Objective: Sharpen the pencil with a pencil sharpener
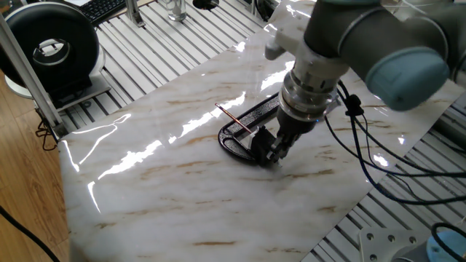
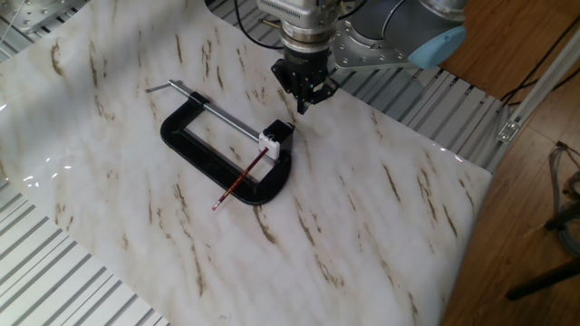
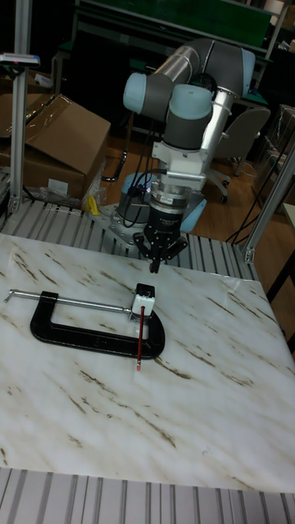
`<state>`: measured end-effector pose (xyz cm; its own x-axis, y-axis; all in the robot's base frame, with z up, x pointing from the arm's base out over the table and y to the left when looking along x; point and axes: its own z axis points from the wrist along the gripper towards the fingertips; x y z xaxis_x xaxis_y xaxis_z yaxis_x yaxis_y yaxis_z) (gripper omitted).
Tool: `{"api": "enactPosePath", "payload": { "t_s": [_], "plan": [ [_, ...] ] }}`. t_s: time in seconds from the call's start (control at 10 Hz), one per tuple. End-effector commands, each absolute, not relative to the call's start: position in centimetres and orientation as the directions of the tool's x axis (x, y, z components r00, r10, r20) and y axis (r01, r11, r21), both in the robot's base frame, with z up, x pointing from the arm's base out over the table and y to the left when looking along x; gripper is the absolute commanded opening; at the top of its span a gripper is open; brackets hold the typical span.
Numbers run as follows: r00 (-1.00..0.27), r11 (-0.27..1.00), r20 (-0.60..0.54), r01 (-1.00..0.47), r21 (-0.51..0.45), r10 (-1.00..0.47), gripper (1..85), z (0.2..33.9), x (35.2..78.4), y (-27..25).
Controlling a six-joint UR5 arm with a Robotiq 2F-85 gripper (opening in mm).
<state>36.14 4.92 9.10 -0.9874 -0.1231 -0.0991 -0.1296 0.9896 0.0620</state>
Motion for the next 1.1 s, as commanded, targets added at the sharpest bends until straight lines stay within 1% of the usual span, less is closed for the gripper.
{"api": "enactPosePath", "payload": {
  "t_s": [0.0,0.2,0.3,0.6,1.0],
  "plan": [
    [-0.986,0.991,-0.134,-0.108,0.079,-0.097,35.3,8.5,36.3,4.6],
    [-0.989,0.996,-0.141,-0.060,0.071,-0.049,33.7,8.2,36.5,4.0],
    [-0.986,0.997,-0.163,-0.037,0.072,-0.025,33.3,7.8,37.1,3.6],
    [-0.984,0.996,-0.175,0.011,0.086,0.026,33.3,7.0,37.7,4.1],
    [-0.981,0.996,-0.191,0.016,0.087,0.032,34.0,5.6,38.7,4.5]
  ]
}}
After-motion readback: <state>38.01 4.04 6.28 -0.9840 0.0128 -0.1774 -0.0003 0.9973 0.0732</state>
